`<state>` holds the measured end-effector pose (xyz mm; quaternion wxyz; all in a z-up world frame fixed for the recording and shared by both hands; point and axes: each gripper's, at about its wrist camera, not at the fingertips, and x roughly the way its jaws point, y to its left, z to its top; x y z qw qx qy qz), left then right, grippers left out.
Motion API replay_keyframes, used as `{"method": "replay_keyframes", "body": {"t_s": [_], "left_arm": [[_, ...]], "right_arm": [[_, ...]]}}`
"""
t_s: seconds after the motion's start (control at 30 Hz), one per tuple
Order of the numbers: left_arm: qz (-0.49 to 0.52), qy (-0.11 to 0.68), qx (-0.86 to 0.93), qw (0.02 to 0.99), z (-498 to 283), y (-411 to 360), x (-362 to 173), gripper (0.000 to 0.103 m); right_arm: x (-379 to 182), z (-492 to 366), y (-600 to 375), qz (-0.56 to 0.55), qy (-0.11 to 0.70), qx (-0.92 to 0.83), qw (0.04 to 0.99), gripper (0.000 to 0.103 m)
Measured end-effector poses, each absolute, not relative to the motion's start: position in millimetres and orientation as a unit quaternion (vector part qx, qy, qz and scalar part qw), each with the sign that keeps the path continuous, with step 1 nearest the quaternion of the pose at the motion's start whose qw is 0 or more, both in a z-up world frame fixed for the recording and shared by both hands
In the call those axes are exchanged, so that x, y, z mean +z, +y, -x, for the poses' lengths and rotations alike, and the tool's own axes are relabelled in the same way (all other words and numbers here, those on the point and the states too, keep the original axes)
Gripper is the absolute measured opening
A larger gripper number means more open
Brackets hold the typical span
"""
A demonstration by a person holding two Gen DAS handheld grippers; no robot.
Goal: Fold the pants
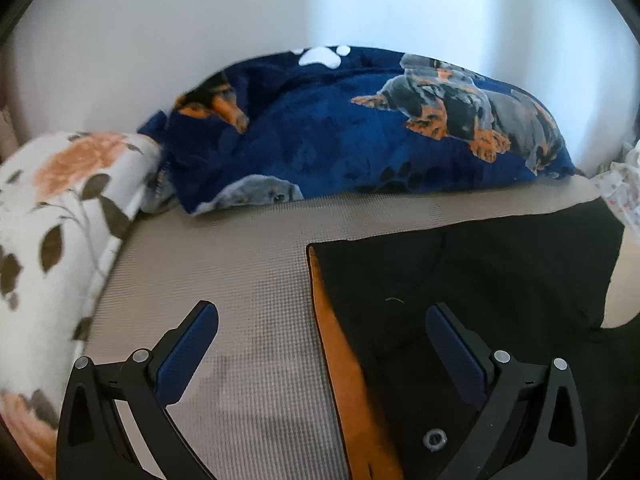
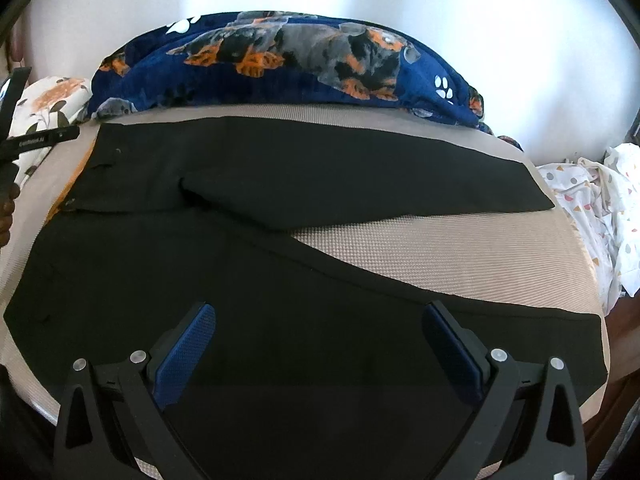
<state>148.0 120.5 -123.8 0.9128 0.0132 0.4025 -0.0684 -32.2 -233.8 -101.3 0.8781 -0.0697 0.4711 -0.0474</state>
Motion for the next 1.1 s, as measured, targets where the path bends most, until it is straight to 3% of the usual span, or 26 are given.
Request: {"method": "replay_keyframes", "body": {"t_s": [0.17,0.23,0.3,0.47,0.53,0.57,0.6,0.63,0.67,0.7,0.83,1.1], "left_arm": [[0.006,0.426,-0.101,0.899,-178.9,131.7,-136.7,0.1],[0.007,0.435,-0.107,0.894,-189.9,133.4,-142.9,0.096],[0.026,0.452,-0.124,0.883,-203.4,136.5,-150.6,0.085],[0.036,0.465,-0.156,0.871,-225.0,131.0,-158.9,0.085],[0.049,0.467,-0.174,0.865,-232.0,126.6,-161.1,0.078],[0.046,0.48,-0.176,0.858,-236.8,122.7,-164.3,0.065],[0.038,0.499,-0.172,0.849,-241.4,118.3,-169.9,0.04],[0.032,0.51,-0.161,0.844,-243.9,115.4,-173.9,0.029],[0.034,0.508,-0.154,0.847,-242.2,114.6,-174.2,0.027],[0.038,0.499,-0.15,0.853,-239.3,114.7,-170.9,0.016],[0.067,0.47,-0.132,0.87,-219.4,114.6,-149.5,0.01],[0.105,0.347,-0.184,0.914,-112.5,99.2,-66.6,0.01]], "right_arm": [[-109.7,29.8,-234.2,0.067,0.48,-0.045,0.873,0.102],[-112.9,28.1,-234.7,0.067,0.485,-0.045,0.871,0.102],[-115.9,27.0,-235.1,0.067,0.488,-0.045,0.869,0.102],[-121.6,24.9,-234.1,0.066,0.497,-0.044,0.864,0.102],[-121.8,24.5,-233.4,0.066,0.498,-0.044,0.863,0.102],[-121.7,24.3,-233.2,0.067,0.498,-0.044,0.863,0.102],[-121.4,24.2,-233.2,0.066,0.498,-0.044,0.863,0.102],[-121.2,24.1,-233.5,0.066,0.498,-0.044,0.863,0.102],[-120.9,24.0,-233.7,0.064,0.499,-0.044,0.863,0.102],[-120.6,23.9,-234.1,0.061,0.499,-0.043,0.863,0.102],[-119.5,22.9,-239.0,0.026,0.506,-0.022,0.862,0.102],[-100.4,0.5,-285.8,-0.258,0.485,0.111,0.828,0.102]]}}
